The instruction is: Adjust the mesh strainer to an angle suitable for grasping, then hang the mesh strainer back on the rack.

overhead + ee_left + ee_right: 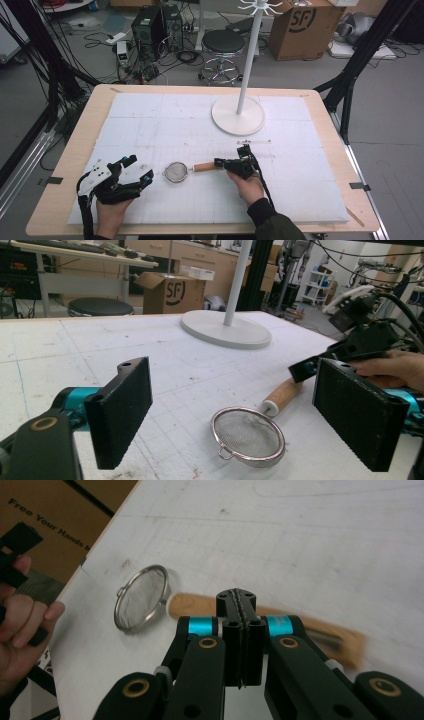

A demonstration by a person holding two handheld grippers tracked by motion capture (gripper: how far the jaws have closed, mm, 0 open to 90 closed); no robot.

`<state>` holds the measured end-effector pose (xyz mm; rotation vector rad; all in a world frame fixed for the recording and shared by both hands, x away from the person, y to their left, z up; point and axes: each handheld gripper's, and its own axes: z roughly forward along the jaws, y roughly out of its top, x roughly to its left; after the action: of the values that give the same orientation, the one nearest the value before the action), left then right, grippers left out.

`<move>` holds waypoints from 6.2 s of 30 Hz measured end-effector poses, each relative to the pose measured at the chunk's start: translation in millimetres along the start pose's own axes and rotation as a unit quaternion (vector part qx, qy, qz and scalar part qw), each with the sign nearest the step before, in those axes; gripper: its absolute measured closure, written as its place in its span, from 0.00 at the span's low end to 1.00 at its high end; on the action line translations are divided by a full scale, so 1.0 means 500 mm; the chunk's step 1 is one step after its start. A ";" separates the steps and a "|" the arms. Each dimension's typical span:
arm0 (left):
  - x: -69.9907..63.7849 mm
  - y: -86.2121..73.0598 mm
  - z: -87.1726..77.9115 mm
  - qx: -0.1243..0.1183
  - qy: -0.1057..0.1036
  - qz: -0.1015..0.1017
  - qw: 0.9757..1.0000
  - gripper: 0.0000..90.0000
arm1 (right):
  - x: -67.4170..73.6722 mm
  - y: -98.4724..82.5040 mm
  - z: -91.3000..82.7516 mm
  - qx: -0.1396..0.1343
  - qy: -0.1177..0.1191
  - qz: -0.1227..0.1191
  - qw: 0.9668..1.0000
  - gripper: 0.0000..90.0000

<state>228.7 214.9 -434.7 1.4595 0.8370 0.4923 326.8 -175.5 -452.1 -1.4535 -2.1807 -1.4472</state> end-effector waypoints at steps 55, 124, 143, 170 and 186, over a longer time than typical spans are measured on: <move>0.003 -0.005 0.013 0.013 0.004 0.007 1.000 0.18 | -0.082 0.039 -0.003 -0.044 -0.013 0.041 0.998 0.73; 0.003 -0.009 0.065 0.045 -0.025 0.012 0.999 0.18 | -0.093 -0.091 -0.317 -0.203 -0.033 -0.053 0.977 0.23; -0.005 0.022 0.125 0.076 -0.063 -0.024 0.995 0.23 | -0.091 -0.079 -0.286 -0.178 -0.031 -0.072 0.981 0.23; -0.046 0.084 0.269 0.172 -0.108 -0.008 0.979 0.21 | -0.110 -0.069 -0.292 -0.193 -0.027 -0.064 0.979 0.20; -0.044 0.070 0.325 0.259 -0.106 0.019 0.960 0.27 | -0.111 -0.068 -0.297 -0.199 -0.028 -0.061 0.978 0.20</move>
<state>342.8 94.2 -410.4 1.9735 0.7998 0.1374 276.1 -327.5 -427.4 -1.5075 -2.1304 -2.0016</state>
